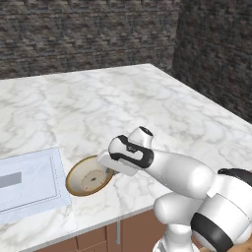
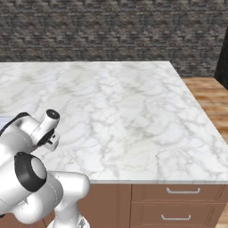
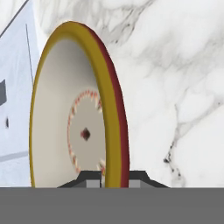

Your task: Pick the cup and bowl from the counter and place them on the counter next to the sink.

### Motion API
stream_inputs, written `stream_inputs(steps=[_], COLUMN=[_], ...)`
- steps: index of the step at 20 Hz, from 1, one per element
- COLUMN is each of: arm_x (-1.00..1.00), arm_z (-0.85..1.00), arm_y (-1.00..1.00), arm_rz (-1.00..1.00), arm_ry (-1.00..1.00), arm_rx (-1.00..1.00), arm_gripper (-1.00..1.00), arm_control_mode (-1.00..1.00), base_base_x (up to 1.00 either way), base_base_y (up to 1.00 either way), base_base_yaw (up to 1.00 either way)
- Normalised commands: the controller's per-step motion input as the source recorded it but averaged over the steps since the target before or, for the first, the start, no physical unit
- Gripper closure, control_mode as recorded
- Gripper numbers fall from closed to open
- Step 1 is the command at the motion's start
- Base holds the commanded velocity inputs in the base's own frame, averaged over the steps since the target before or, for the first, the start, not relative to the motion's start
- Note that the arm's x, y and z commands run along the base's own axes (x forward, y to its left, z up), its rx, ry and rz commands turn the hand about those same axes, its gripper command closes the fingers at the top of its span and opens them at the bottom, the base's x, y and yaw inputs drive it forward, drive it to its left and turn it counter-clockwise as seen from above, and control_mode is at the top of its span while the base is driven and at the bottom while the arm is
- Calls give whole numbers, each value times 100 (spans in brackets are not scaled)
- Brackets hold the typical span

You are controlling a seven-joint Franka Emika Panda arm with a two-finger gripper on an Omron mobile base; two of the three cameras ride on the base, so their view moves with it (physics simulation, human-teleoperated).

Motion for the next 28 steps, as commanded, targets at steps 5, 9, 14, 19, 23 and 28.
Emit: stream_inputs(steps=[5,9,14,19,23,28], arm_x=[0,0,0,0,0,0], arm_z=[-23,-16,-11,0,0,0], arm_y=[0,0,0,0,0,0], arm_rz=[0,0,0,0,0,0], arm_ry=[-6,-1,1,0,0,0], arm_rx=[0,0,0,0,0,0], arm_gripper=[100,100,100,100,-100,-100], arm_control_mode=[-100,-100,-100,-100,-100,-100], base_base_x=[0,0,0,0,0,0], base_base_y=[0,0,0,0,0,0], base_base_yaw=[0,0,0,0,0,0])
